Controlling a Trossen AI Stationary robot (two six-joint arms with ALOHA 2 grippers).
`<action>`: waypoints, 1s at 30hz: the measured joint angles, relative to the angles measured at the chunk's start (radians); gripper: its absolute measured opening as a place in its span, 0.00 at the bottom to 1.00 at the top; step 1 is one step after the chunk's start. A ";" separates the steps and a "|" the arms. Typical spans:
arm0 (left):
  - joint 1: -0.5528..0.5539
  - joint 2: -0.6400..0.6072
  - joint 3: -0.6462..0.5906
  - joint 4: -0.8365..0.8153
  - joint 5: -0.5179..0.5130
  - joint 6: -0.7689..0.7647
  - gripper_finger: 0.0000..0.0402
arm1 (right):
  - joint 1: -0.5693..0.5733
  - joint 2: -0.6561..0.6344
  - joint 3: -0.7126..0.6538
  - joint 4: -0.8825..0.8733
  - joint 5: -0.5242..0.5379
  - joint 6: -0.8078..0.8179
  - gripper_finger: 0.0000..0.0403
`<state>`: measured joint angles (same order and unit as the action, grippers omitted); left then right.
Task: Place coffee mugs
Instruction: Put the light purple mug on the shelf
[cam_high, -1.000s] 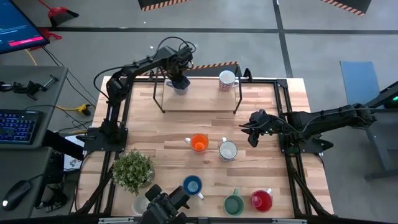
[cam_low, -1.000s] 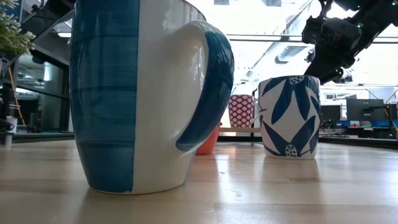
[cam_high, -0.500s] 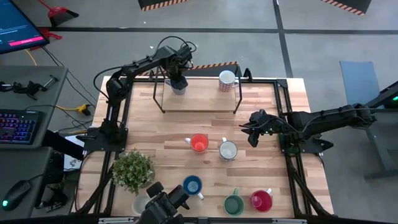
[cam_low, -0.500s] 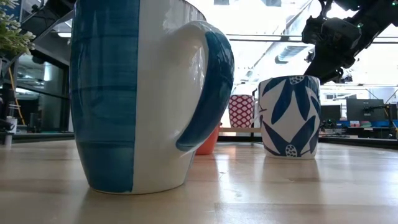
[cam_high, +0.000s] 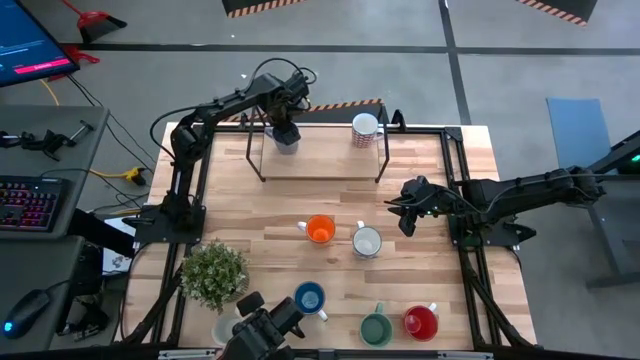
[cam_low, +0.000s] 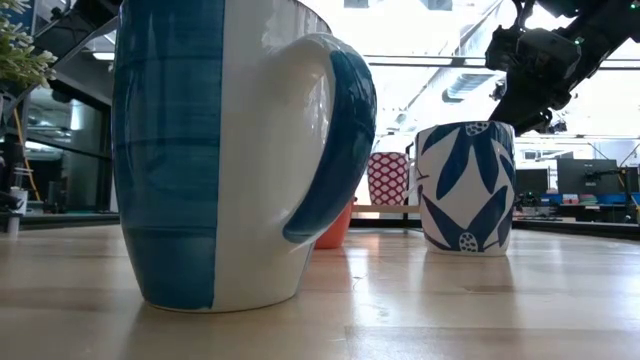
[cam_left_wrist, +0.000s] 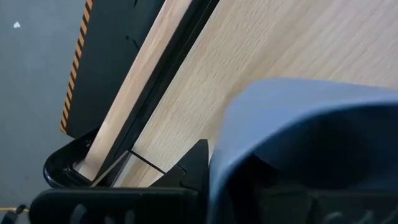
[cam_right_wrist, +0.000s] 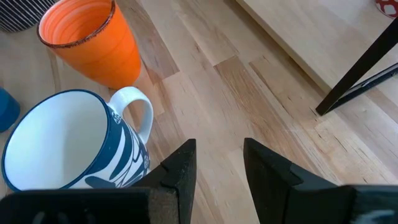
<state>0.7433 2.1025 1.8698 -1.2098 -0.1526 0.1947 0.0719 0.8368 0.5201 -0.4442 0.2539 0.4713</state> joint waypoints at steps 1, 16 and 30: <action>0.000 0.000 0.000 0.001 -0.001 0.000 0.12 | 0.000 0.000 0.000 0.000 0.000 0.000 0.28; 0.002 -0.037 0.000 -0.021 -0.014 0.018 0.24 | 0.000 0.000 0.000 -0.016 0.000 0.000 0.28; -0.030 -0.175 0.000 0.054 0.038 0.025 0.25 | 0.000 0.000 0.000 -0.015 0.000 0.000 0.28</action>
<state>0.7134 1.9278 1.8698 -1.1557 -0.1141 0.2195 0.0719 0.8366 0.5201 -0.4595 0.2539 0.4710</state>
